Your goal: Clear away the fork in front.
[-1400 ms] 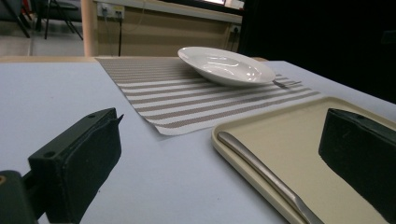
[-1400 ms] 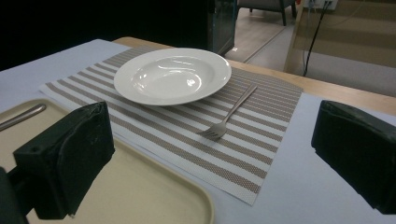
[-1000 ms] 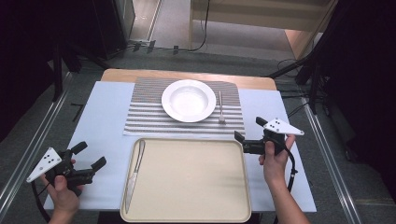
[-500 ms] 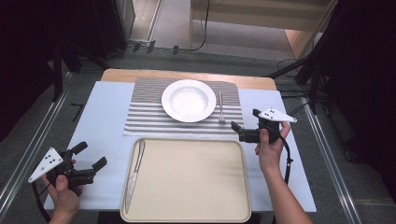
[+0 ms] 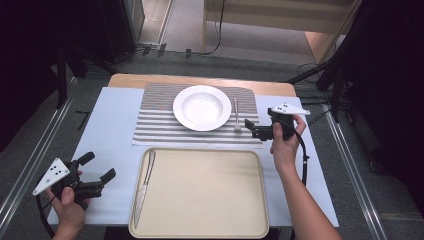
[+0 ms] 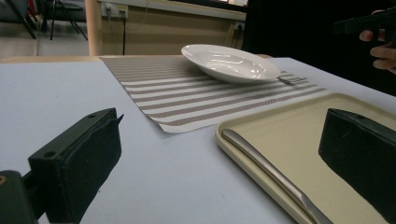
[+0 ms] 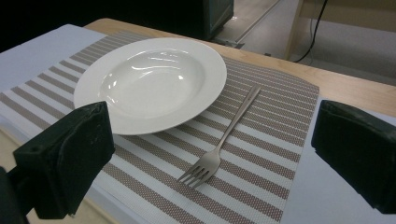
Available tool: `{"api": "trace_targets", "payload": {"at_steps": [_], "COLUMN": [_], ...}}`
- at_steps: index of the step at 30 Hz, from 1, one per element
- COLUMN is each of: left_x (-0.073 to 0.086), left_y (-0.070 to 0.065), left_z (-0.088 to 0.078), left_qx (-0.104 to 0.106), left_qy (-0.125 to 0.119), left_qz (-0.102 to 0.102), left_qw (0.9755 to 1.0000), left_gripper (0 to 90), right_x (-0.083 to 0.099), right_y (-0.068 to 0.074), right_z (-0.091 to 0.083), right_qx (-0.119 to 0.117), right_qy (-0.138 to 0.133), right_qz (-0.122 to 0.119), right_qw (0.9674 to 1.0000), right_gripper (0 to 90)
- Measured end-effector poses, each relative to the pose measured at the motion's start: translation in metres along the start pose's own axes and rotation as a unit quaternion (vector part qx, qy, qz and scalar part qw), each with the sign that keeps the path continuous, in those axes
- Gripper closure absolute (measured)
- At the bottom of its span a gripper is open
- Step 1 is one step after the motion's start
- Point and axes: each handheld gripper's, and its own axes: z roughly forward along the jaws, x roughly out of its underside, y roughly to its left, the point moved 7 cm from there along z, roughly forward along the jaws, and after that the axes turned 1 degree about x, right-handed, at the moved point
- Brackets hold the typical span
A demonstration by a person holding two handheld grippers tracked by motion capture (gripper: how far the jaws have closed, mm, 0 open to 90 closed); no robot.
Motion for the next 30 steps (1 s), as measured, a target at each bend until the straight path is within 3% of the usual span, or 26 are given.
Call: {"api": "trace_targets", "payload": {"at_steps": [6, 8, 9, 15, 19, 20, 21, 24, 26, 30], "left_x": [0.0, 0.0, 0.0, 0.0, 0.0, 0.0, 0.0, 0.0, 0.0, 0.0], "left_y": [0.0, 0.0, 0.0, -0.001, -0.001, -0.001, -0.001, -0.001, -0.001, 0.0], "left_z": [0.0, 0.0, 0.0, 0.0, 0.0, 0.0, 0.0, 0.0, 0.0, 0.0], "left_qx": [0.0, 0.0, 0.0, 0.001, 0.002, 0.003, 0.003, 0.003, 0.004, 0.004], "left_qy": [0.0, 0.0, 0.0, 0.0, 0.0, 0.0, 0.0, 0.0, 0.0, -0.001], "left_qz": [0.0, 0.0, 0.0, 0.001, 0.0, 0.0, 0.0, 0.0, 0.0, -0.001], "left_qw": [1.0, 1.0, 1.0, 1.0, 1.0, 1.0, 1.0, 1.0, 1.0, 1.0], "left_gripper": [0.0, 0.0, 0.0, 0.0, 0.0, 0.0, 0.0, 0.0, 0.0, 0.0], "right_x": [-0.007, -0.01, -0.01, -0.008, -0.009, -0.008, -0.008, -0.008, -0.007, -0.005], "right_y": [-0.005, -0.007, -0.007, -0.013, -0.013, -0.013, -0.015, -0.014, -0.016, -0.018], "right_z": [0.013, 0.02, 0.02, 0.042, 0.05, 0.056, 0.059, 0.068, 0.074, 0.086], "right_qx": [0.0, -0.024, -0.024, -0.045, -0.047, -0.026, -0.012, -0.005, 0.013, 0.021], "right_qy": [0.015, 0.031, 0.031, 0.09, 0.104, 0.12, 0.12, 0.137, 0.152, 0.183], "right_qz": [0.016, 0.023, 0.023, 0.048, 0.056, 0.051, 0.052, 0.063, 0.059, 0.066], "right_qw": [0.9998, 0.999, 0.999, 0.9938, 0.9919, 0.9912, 0.9913, 0.9886, 0.9866, 0.9807], "right_gripper": [0.0, 0.0, 0.0, 0.0, 0.0, 12.4, 17.9, 27.0, 34.4, 46.9]}}
